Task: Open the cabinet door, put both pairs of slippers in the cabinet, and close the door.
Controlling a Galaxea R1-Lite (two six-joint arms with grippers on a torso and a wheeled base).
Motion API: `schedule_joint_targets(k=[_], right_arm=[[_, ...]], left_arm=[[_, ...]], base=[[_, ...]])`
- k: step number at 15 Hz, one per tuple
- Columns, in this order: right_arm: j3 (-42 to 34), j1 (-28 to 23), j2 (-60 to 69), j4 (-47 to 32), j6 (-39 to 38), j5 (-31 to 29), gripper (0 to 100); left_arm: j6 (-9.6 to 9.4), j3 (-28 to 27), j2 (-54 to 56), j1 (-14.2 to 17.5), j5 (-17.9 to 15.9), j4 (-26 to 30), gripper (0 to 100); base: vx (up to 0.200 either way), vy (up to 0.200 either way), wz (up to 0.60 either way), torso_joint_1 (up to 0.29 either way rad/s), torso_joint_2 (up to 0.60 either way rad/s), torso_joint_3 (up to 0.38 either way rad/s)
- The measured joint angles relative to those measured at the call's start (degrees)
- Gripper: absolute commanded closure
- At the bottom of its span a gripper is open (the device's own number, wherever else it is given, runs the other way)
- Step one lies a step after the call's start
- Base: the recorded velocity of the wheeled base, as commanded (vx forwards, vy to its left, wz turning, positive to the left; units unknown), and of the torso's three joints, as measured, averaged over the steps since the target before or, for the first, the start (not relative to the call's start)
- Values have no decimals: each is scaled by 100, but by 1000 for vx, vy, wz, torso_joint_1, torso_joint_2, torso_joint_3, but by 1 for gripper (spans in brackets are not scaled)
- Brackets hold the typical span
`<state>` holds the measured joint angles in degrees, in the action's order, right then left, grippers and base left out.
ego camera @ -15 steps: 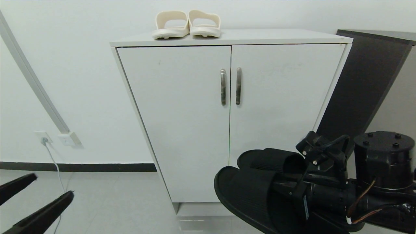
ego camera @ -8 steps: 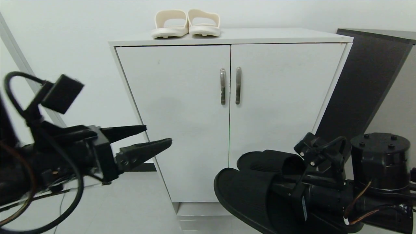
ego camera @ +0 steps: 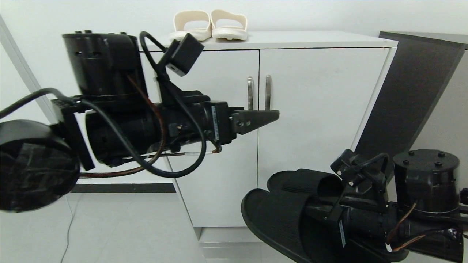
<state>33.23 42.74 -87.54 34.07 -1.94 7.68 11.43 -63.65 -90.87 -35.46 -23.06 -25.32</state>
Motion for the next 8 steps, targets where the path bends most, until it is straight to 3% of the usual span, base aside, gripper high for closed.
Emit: schedule_joint_targets(k=[3, 5, 8], right_arm=[[-41, -2, -9, 0, -6, 11, 100], [-49, -7, -11, 0, -9, 12, 100], [-52, -13, -16, 0, -9, 11, 100]], left_arm=[[630, -705, -571, -52, -400, 12, 0], [745, -1050, -894, -45, -460, 20, 0], [731, -1498, -1289, -43, -233, 45, 0]], base=[[0, 0, 0, 0, 0, 0], [0, 0, 0, 0, 0, 0], [0, 0, 0, 0, 0, 0]])
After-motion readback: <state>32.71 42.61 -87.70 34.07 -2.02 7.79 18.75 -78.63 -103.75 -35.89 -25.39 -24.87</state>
